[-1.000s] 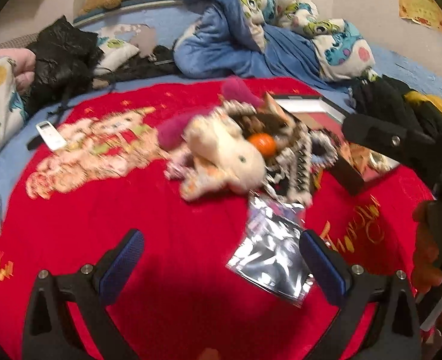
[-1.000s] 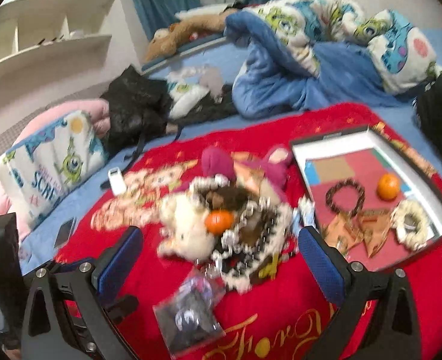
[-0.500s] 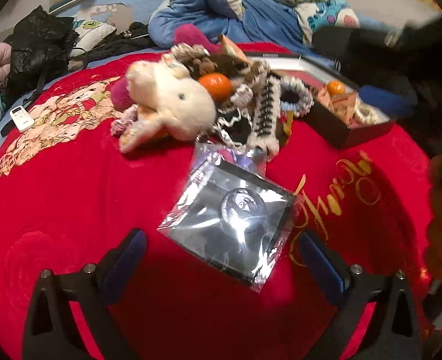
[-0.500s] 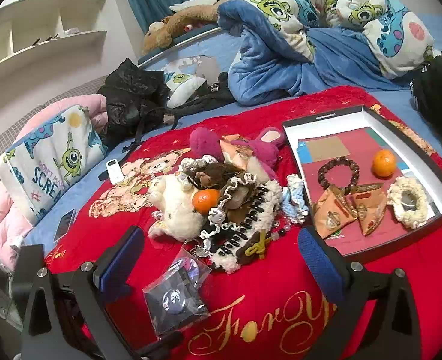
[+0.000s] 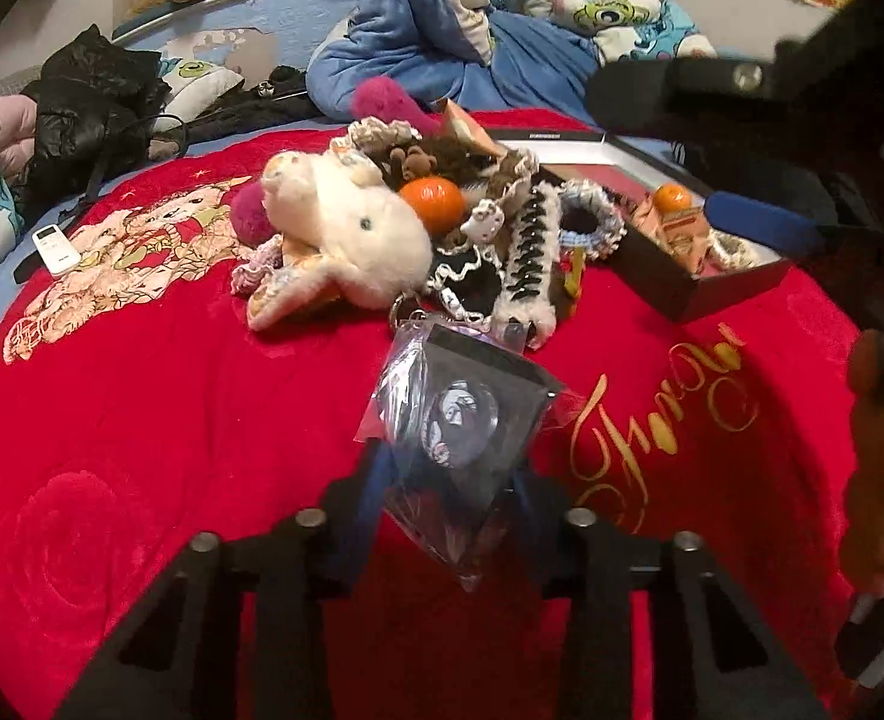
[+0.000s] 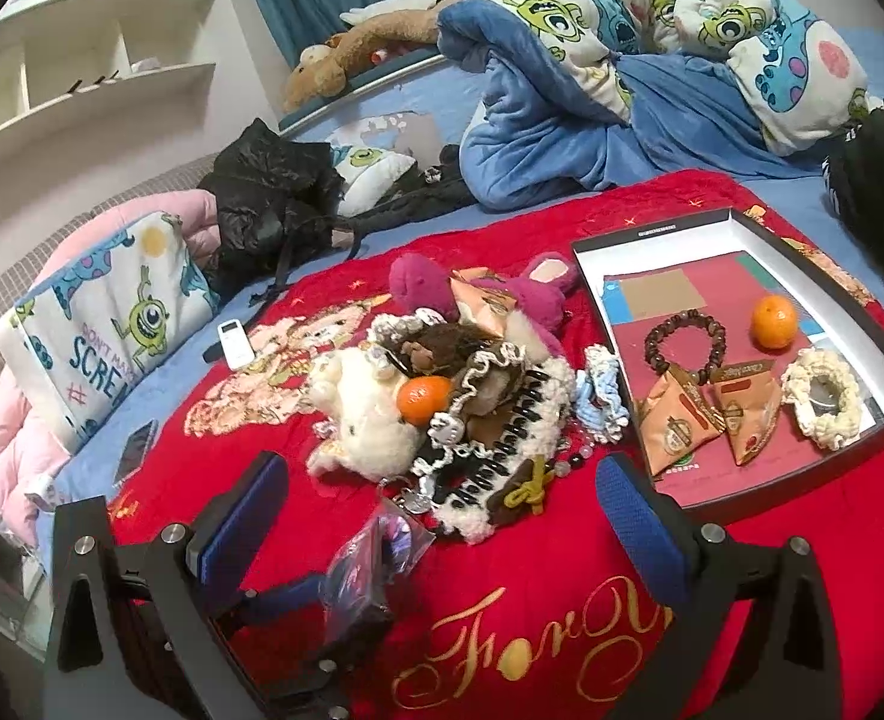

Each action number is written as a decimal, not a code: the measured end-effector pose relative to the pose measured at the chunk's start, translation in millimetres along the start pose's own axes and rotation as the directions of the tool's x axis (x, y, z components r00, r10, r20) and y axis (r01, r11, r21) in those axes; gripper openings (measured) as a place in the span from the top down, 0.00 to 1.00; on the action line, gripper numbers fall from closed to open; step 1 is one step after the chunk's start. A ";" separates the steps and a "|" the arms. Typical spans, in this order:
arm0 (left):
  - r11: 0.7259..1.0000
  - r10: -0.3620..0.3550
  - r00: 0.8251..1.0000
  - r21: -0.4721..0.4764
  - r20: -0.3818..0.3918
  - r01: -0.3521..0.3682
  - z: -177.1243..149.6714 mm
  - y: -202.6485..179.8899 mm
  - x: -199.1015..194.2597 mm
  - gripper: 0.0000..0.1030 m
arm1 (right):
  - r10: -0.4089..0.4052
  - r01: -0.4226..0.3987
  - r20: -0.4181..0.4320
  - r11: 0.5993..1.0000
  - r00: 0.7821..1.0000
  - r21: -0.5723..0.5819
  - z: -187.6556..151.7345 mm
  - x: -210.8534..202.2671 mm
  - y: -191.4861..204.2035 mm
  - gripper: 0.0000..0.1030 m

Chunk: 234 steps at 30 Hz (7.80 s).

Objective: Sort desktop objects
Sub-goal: 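Grasp the clear plastic bag with the left gripper and lift it, then grasp the round anime badge packet with the right gripper while the left holds the bag, then carry the clear bag and badge packet over the open box, then open both grippers to drop the bag and badge onto the tray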

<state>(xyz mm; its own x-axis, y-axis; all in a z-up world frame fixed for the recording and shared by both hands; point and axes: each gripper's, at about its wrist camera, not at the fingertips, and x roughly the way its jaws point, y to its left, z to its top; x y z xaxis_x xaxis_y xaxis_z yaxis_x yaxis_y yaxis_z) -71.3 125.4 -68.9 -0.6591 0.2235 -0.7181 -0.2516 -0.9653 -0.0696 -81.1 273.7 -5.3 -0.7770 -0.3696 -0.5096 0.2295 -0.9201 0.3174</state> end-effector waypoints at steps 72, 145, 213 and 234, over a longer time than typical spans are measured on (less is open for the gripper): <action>0.988 0.090 0.995 -0.131 0.035 -0.085 -11.4 90.2 -37.9 0.93 | -0.239 0.173 -0.243 0.948 0.940 -0.266 -65.1 87.5 69.1 0.43; 0.967 -0.253 0.963 0.051 0.092 0.249 40.3 -119.8 -46.4 0.93 | -0.357 0.356 -0.005 0.930 0.934 0.086 -25.8 -115.2 -103.0 0.42; 0.971 -0.210 0.961 0.157 0.183 0.182 146.2 -138.3 108.0 0.29 | -0.447 0.443 -0.023 0.892 0.894 -0.090 26.7 26.4 -178.8 0.24; 0.982 -0.165 0.940 0.141 0.298 0.128 163.8 -116.9 74.8 0.00 | -0.449 0.447 0.120 0.893 0.885 0.044 27.1 -10.8 -187.4 0.00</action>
<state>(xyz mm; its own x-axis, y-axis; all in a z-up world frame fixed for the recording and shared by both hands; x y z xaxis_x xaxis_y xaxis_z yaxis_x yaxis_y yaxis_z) -207.3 277.0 -1.1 -0.7893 0.4094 -0.4577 -0.4307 -0.9003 -0.0626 -131.6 453.6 -37.6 -0.8613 0.1016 -0.4978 -0.1685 -0.9815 0.0912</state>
